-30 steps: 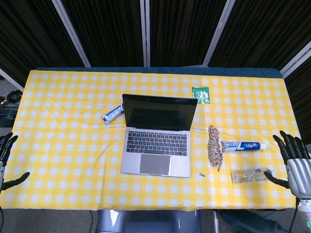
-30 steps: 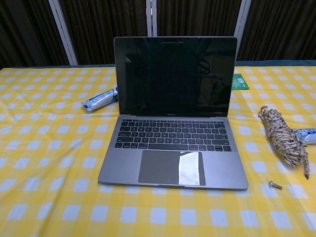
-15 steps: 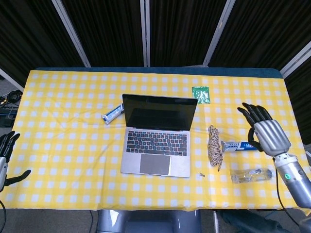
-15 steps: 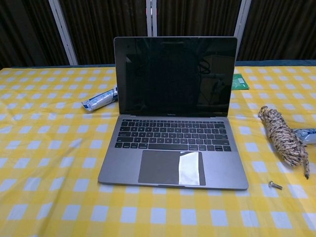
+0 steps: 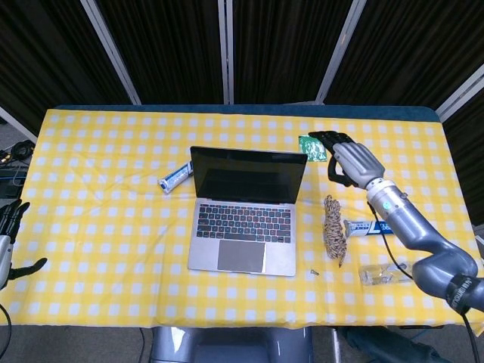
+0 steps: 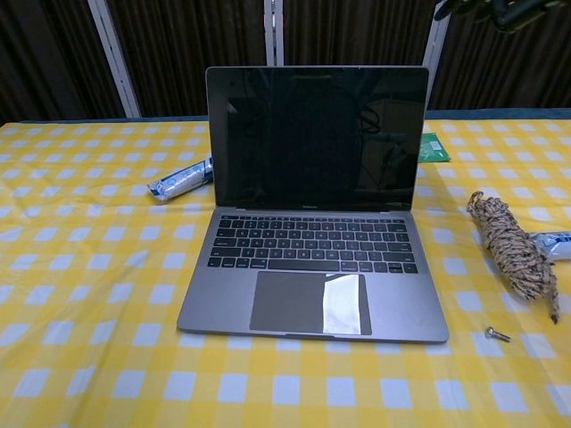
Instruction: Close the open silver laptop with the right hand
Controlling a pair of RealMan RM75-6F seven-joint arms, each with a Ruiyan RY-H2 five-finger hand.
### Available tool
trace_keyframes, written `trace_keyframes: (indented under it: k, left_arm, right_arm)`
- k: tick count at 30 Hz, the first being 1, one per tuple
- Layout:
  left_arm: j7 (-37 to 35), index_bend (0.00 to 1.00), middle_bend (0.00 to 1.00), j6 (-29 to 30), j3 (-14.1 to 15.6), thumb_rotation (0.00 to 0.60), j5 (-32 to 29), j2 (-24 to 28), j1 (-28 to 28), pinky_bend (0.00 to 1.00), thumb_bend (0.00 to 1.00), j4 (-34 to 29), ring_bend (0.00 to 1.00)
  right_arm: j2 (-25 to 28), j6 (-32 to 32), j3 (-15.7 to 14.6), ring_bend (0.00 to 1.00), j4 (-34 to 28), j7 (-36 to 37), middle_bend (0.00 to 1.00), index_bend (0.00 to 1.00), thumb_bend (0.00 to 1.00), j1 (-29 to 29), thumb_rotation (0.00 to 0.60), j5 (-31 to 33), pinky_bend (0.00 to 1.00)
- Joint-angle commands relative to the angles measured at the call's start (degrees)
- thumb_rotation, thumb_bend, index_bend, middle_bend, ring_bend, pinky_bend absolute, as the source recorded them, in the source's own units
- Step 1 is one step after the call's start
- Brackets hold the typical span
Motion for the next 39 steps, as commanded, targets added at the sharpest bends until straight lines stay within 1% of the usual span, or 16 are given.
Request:
trace_keyframes:
  k: [1, 6, 12, 16, 19, 22, 24, 26, 29, 35, 39]
  left_arm:
    - [-0.28, 0.0, 0.0, -0.56, -0.29, 0.6, -0.86, -0.03, -0.25, 0.0, 0.0, 0.45, 0.0]
    - [-0.58, 0.0, 0.0, -1.19, -0.45, 0.6, -1.82, -0.06, -0.46, 0.0, 0.0, 1.0, 0.0]
    - [-1.23, 0.0, 0.0, -1.52, -0.55, 0.6, -2.37, 0.02, -0.55, 0.0, 0.0, 1.4, 0.0]
    - [-1.64, 0.0, 0.0, -1.55, -0.59, 0.6, -2.45, 0.14, -0.56, 0.0, 0.0, 1.56, 0.0]
    - [-1.8, 0.0, 0.0, -1.7, -0.61, 0.6, -2.59, 0.17, -0.63, 0.0, 0.0, 1.78, 0.0]
    - [-2.01, 0.0, 0.0, -1.84, -0.6, 0.6, -2.7, 0.18, -0.68, 0.0, 0.0, 1.93, 0.0]
    - [-2.01, 0.0, 0.0, -1.96, -0.6, 0.6, -2.77, 0.16, -0.75, 0.0, 0.0, 2.04, 0.0]
    - [-2.02, 0.0, 0.0, -2.15, -0.56, 0.6, -2.85, 0.09, -0.83, 0.0, 0.0, 2.1, 0.0]
    - [-1.92, 0.0, 0.0, -2.15, -0.54, 0.6, -2.87, 0.07, -0.87, 0.0, 0.0, 2.16, 0.0]
    - [-1.7, 0.0, 0.0, -2.12, -0.5, 0.6, -2.95, 0.01, -0.91, 0.0, 0.0, 1.99, 0.0]
    - [-1.46, 0.0, 0.0, -2.11, -0.45, 0.6, -2.96, -0.04, -0.95, 0.0, 0.0, 1.9, 0.0]
  right_arm:
    - [-3.3, -3.36, -0.02, 0.02, 3.24, -2.12, 0.1, 0.05, 1.0, 4.11, 0.6, 4.57, 0.11]
    - [-6.16, -5.32, -1.77, 0.05, 5.59, -5.43, 0.12, 0.07, 1.0, 8.29, 0.6, 10.48, 0.14]
    - [-9.05, -5.07, -4.36, 0.05, 7.66, -9.19, 0.13, 0.07, 1.0, 11.74, 0.6, 15.82, 0.15]
    - [-10.69, -5.07, -5.56, 0.07, 9.39, -10.74, 0.14, 0.08, 1.0, 13.6, 0.6, 19.11, 0.15]
    - [-11.26, -4.99, -6.35, 0.11, 10.03, -11.89, 0.17, 0.09, 1.0, 14.9, 0.6, 21.35, 0.17]
    - [-11.42, -4.2, -6.85, 0.19, 9.78, -12.69, 0.22, 0.09, 1.0, 15.79, 0.6, 23.47, 0.24]
    - [-11.24, -3.98, -7.11, 0.26, 9.32, -13.02, 0.27, 0.1, 1.0, 16.13, 0.6, 24.3, 0.3]
    - [-10.97, -4.13, -7.25, 0.3, 8.71, -13.1, 0.32, 0.11, 1.0, 16.39, 0.6, 24.88, 0.33]
    - [-10.44, -4.77, -7.14, 0.34, 7.76, -12.51, 0.36, 0.12, 1.0, 16.58, 0.6, 25.65, 0.36]
    - [-9.14, -6.59, -6.34, 0.35, 5.86, -10.5, 0.37, 0.14, 1.0, 16.38, 0.6, 25.37, 0.36]
    - [-8.04, -7.01, -5.34, 0.35, 4.0, -8.93, 0.37, 0.15, 1.0, 15.45, 0.6, 23.43, 0.36]
